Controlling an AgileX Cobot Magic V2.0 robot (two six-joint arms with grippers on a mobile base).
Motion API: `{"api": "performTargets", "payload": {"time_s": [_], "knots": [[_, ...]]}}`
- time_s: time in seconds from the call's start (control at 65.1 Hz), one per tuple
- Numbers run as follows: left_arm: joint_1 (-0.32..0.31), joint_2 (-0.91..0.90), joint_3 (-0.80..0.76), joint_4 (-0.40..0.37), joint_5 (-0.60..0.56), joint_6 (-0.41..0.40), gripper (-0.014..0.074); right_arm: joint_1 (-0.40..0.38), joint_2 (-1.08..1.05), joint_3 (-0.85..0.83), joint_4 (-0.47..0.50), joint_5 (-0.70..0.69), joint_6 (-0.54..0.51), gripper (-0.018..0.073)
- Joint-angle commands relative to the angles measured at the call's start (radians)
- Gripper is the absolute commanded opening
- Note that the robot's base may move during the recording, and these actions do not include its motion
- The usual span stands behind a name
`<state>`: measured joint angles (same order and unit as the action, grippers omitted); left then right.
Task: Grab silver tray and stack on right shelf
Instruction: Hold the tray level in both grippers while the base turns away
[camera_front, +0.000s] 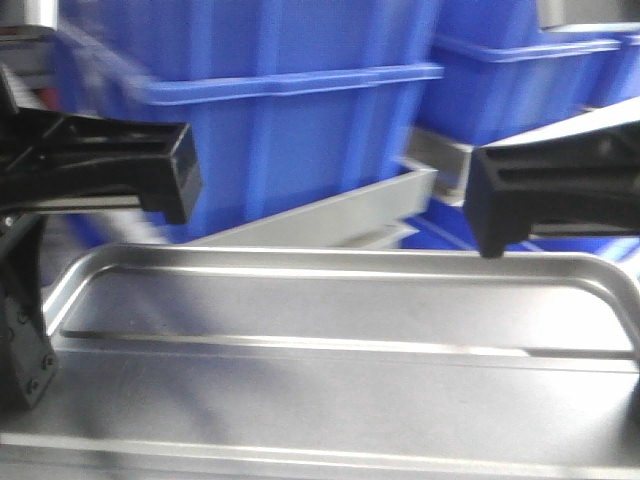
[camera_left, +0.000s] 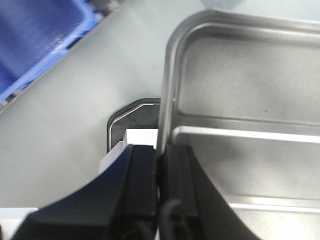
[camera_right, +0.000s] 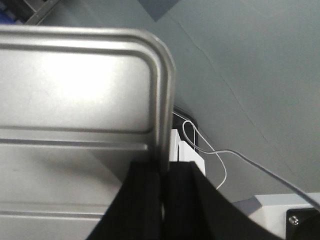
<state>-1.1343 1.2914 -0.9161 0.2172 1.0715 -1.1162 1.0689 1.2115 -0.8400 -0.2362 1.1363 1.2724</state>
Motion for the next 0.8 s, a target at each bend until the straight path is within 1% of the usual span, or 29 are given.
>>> {"api": "performTargets", "payload": {"time_s": [0.0, 0.2, 0.783], "knots": [[-0.005, -0.026, -0.027, 0.037, 0.026, -0.015, -0.0099, 0.002, -0.024, -0.026, -0.026, 0.105, -0.003, 0.0059], [-0.005, -0.026, -0.027, 0.037, 0.026, -0.015, -0.0099, 0.002, -0.024, -0.026, -0.026, 0.166, -0.003, 0.0059], [-0.005, -0.026, -0.027, 0.037, 0.026, -0.015, -0.0099, 0.002, -0.024, -0.026, -0.026, 0.168, -0.003, 0.0059]]}}
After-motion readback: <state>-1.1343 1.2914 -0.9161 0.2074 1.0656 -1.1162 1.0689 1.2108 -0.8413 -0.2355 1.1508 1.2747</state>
